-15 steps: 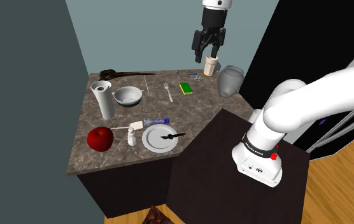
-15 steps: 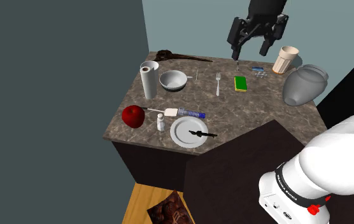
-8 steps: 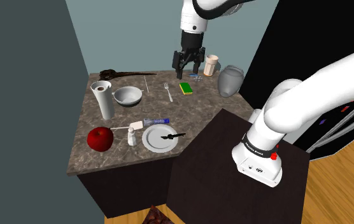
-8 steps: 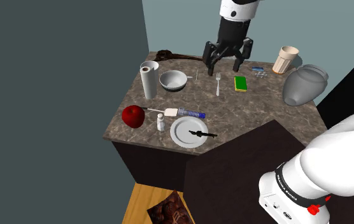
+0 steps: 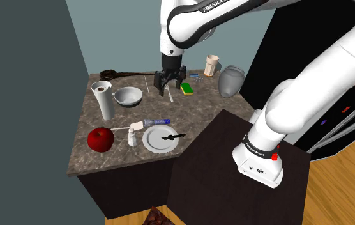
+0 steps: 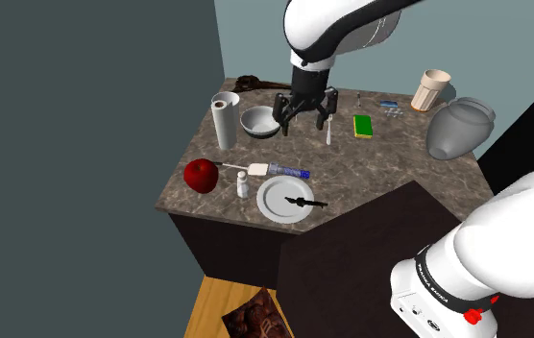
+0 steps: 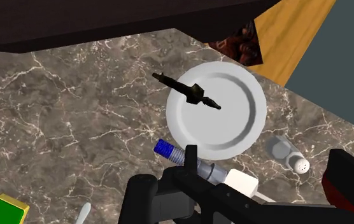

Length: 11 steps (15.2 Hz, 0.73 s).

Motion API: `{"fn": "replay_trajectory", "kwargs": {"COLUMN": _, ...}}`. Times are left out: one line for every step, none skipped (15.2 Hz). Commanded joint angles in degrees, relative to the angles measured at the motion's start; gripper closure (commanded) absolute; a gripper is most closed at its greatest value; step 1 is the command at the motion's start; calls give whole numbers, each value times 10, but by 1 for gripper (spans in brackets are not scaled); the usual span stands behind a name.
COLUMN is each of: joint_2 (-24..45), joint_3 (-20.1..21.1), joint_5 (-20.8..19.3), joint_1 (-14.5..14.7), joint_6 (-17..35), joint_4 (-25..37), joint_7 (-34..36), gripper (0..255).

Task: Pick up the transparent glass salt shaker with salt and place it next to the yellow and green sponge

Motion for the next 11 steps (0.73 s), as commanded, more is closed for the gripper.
{"fn": "replay_trajectory", "kwargs": {"joint_2": 44, "joint_3": 10, "joint_5": 0, "joint_1": 3, "joint_6": 38, "joint_4": 6, "joint_7": 10, "gripper": 0}}
{"fn": "replay_trajectory", "kwargs": {"joint_2": 66, "joint_3": 14, "joint_5": -1, "joint_1": 4, "joint_6": 54, "joint_4": 12, "joint_7": 15, "gripper": 0}}
{"fn": "replay_trajectory", "kwargs": {"joint_2": 88, "joint_3": 18, "joint_5": -2, "joint_1": 6, "joint_6": 70, "joint_4": 19, "joint_7": 21, "gripper": 0}}
{"fn": "replay_trajectory", "kwargs": {"joint_2": 111, "joint_3": 22, "joint_5": -5, "joint_1": 7, "joint_6": 84, "joint_4": 27, "joint_7": 27, "gripper": 0}}
{"fn": "replay_trajectory", "kwargs": {"joint_2": 134, "joint_3": 26, "joint_5": -8, "joint_1": 9, "joint_6": 99, "joint_4": 35, "joint_7": 34, "gripper": 0}}
{"fn": "replay_trajectory", "kwargs": {"joint_2": 157, "joint_3": 29, "joint_5": -11, "joint_1": 11, "joint_6": 112, "joint_4": 45, "joint_7": 40, "gripper": 0}}
{"fn": "replay_trajectory", "kwargs": {"joint_2": 180, "joint_3": 32, "joint_5": -15, "joint_1": 13, "joint_6": 125, "joint_4": 55, "joint_7": 47, "gripper": 0}}
{"fn": "replay_trajectory", "kwargs": {"joint_2": 203, "joint_3": 34, "joint_5": -20, "joint_1": 16, "joint_6": 137, "joint_4": 65, "joint_7": 55, "gripper": 0}}
{"fn": "replay_trajectory", "kwargs": {"joint_2": 227, "joint_3": 36, "joint_5": -26, "joint_1": 19, "joint_6": 149, "joint_4": 77, "joint_7": 62, "gripper": 0}}
{"fn": "replay_trajectory", "kwargs": {"joint_2": 250, "joint_3": 37, "joint_5": -31, "joint_1": 22, "joint_6": 159, "joint_4": 89, "joint_7": 69, "gripper": 0}}
{"fn": "replay_trajectory", "kwargs": {"joint_2": 273, "joint_3": 37, "joint_5": -37, "joint_1": 25, "joint_6": 169, "joint_4": 102, "joint_7": 76, "gripper": 0}}
